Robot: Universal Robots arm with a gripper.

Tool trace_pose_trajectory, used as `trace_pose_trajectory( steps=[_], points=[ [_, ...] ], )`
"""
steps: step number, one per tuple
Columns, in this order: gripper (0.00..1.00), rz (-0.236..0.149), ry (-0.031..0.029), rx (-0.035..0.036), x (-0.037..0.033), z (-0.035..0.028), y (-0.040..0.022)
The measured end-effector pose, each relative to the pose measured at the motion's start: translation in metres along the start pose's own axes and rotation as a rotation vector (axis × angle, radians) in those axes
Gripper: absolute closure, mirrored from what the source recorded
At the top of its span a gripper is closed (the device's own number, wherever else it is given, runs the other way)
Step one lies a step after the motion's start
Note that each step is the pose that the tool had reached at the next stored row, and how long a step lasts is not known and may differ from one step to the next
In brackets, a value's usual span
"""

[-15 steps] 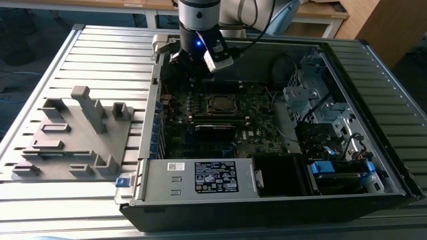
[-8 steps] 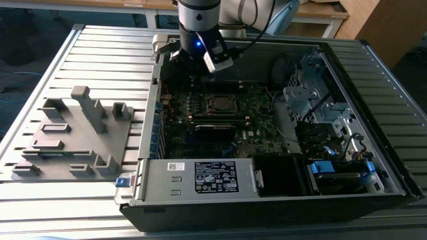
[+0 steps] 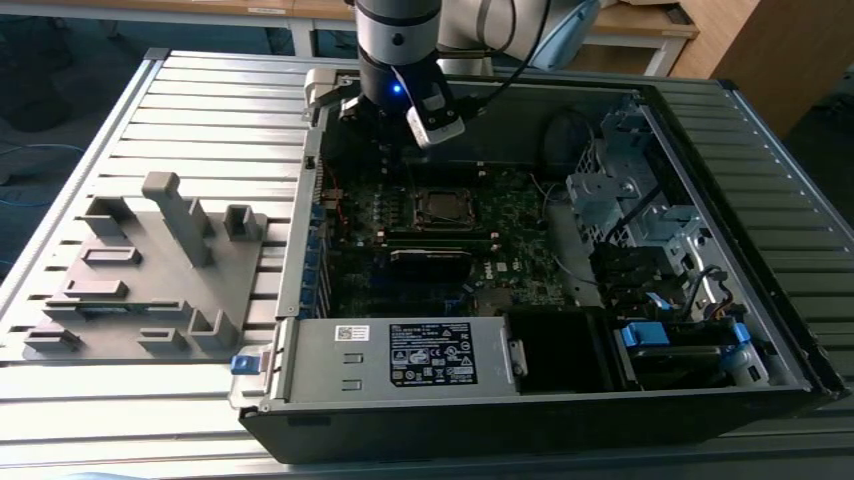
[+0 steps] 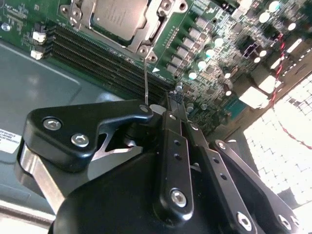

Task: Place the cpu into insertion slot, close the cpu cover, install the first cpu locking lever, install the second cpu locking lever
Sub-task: 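Install the first cpu locking lever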

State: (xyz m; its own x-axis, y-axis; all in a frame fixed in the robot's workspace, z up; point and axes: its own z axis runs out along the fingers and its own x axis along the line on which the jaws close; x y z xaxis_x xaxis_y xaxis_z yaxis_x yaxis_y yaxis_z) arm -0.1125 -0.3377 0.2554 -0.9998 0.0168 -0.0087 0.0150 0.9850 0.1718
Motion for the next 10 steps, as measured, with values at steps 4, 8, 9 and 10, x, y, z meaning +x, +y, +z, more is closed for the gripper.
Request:
trace_pose_trajectory(
  steps=[4, 8, 9, 10],
  points=[
    [0.89, 0.000, 0.0003, -0.0193, 0.0000, 0.0000, 0.0000],
    [0.89, 0.000, 0.0006, -0.0368, 0.0000, 0.0000, 0.0000],
    [0.89, 0.000, 0.0006, -0.0372, 0.0000, 0.0000, 0.0000],
    [0.89, 0.000, 0.0006, -0.0373, -0.0002, 0.0000, 0.0000]
  ],
)
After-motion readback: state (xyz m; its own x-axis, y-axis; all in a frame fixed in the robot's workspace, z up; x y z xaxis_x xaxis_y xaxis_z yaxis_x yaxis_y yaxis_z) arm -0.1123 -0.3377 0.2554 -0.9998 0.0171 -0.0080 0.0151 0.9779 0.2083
